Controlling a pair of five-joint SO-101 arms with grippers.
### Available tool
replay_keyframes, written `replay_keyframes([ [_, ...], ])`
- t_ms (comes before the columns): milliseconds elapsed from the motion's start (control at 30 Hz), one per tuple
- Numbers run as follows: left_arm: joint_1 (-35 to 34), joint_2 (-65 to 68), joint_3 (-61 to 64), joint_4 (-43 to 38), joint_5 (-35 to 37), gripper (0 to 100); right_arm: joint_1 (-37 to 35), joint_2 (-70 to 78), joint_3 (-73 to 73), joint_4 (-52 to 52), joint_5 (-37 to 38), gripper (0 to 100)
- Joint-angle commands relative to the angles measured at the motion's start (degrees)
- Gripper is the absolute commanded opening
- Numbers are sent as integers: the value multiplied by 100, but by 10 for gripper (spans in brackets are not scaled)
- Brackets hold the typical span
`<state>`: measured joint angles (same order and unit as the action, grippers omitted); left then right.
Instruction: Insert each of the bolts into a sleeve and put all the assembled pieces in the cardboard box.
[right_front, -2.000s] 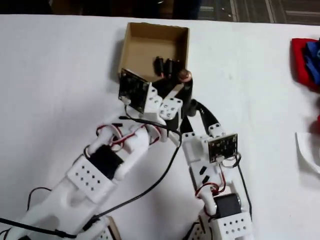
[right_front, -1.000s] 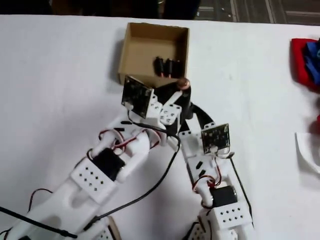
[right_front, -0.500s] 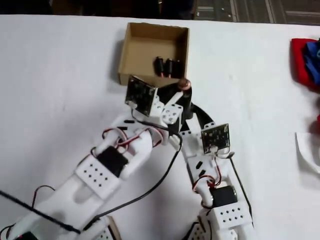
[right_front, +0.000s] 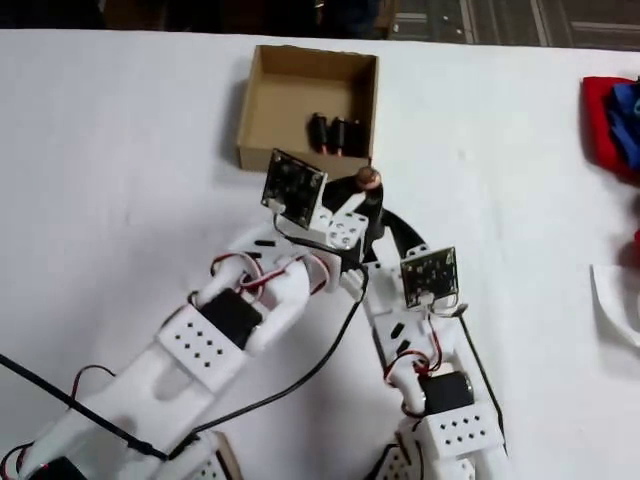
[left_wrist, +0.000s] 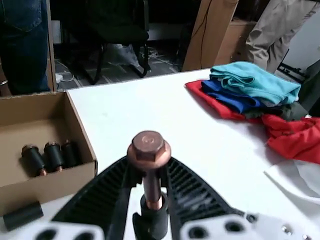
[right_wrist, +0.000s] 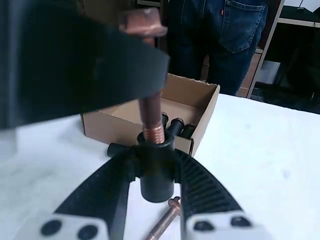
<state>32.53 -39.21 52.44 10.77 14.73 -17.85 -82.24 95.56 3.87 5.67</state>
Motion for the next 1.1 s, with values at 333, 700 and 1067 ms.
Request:
replay_keyframes([
  [333, -44, -9, -75, 703, 18, 27, 66, 13, -404, -154, 0, 20],
  [700, -273, -44, -119, 695, -9, 31, 66, 13, -404, -154, 0, 20],
  [1067, -440, -53, -110, 703, -9, 63, 57, 13, -404, -145, 0, 20],
])
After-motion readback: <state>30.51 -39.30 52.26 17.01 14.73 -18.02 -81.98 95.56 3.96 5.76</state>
